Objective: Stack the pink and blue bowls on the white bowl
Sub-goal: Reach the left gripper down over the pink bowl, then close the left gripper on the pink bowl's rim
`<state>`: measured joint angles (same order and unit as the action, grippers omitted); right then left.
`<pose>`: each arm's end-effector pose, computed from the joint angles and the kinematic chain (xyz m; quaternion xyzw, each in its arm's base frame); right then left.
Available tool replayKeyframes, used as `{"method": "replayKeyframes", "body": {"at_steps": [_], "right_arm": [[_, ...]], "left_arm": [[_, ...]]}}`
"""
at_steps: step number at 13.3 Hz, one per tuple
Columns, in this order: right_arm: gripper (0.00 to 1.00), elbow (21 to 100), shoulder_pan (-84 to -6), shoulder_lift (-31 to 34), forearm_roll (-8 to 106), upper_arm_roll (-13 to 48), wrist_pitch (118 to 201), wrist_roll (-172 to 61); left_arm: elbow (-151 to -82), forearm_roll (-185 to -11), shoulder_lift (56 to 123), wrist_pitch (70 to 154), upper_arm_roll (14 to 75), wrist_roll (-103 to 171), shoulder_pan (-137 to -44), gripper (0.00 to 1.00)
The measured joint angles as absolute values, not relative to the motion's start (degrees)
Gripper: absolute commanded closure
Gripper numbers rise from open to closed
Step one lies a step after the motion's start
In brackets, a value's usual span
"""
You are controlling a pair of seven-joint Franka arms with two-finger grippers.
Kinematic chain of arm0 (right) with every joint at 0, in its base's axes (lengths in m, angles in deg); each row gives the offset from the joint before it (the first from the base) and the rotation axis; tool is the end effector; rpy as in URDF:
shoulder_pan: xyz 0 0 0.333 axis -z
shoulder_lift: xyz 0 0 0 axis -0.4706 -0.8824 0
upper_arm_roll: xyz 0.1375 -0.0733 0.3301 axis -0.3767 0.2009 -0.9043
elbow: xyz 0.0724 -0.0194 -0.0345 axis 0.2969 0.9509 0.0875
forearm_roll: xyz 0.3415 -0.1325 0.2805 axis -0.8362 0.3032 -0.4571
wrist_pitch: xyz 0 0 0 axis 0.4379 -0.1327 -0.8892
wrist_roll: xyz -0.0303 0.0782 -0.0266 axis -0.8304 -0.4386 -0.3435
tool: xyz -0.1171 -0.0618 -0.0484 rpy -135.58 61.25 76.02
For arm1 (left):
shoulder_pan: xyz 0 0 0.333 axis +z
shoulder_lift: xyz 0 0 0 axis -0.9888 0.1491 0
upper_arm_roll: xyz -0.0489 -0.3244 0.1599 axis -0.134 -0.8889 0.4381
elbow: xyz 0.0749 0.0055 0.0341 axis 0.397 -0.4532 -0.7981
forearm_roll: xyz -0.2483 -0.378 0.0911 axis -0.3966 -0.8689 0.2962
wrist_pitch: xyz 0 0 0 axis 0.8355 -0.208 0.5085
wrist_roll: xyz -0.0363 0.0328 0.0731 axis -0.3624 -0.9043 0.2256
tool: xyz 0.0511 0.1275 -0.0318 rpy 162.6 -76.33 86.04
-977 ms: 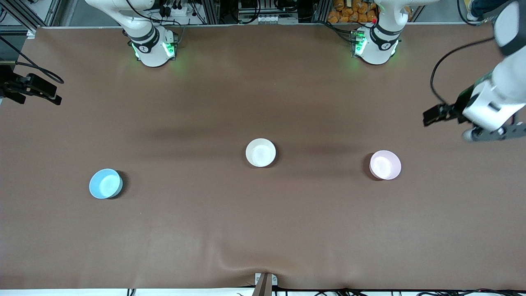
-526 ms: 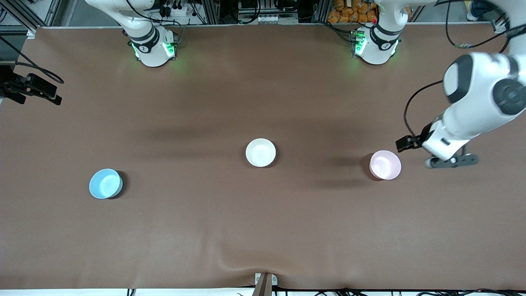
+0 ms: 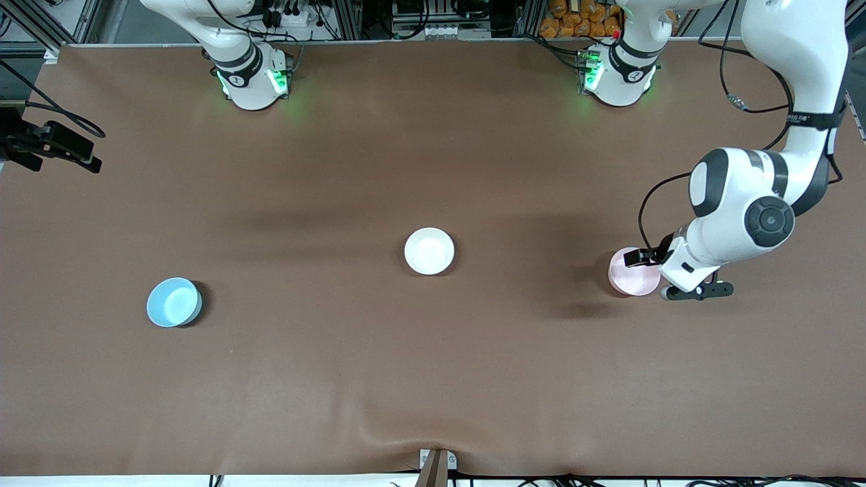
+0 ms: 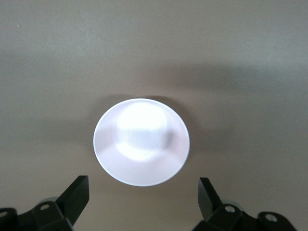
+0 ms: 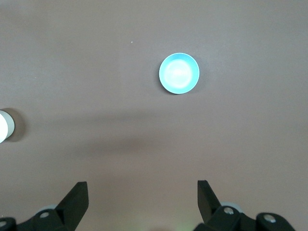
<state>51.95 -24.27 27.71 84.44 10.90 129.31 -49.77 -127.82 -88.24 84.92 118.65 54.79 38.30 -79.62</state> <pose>0.5986 -0.0263 0.6600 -0.9994 0.0283 0.0186 0.0115 0.6664 -0.0673 0.2558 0.9966 0.0430 -0.0697 0.0100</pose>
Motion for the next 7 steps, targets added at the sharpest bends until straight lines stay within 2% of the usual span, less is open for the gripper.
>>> {"method": "replayKeyframes", "body": {"at_steps": [4, 7], "right_arm": [[0.00, 51.9, -24.3, 27.7, 84.4, 10.9, 129.3, -49.8], [0.00, 51.9, -24.3, 27.7, 84.4, 10.9, 129.3, -49.8]], "left_arm": [[-128.4, -88.2, 88.5, 121.2, 55.1, 38.2, -76.1, 0.01], [-129.3, -88.1, 90.3, 122.6, 55.1, 37.8, -74.6, 0.18]]}}
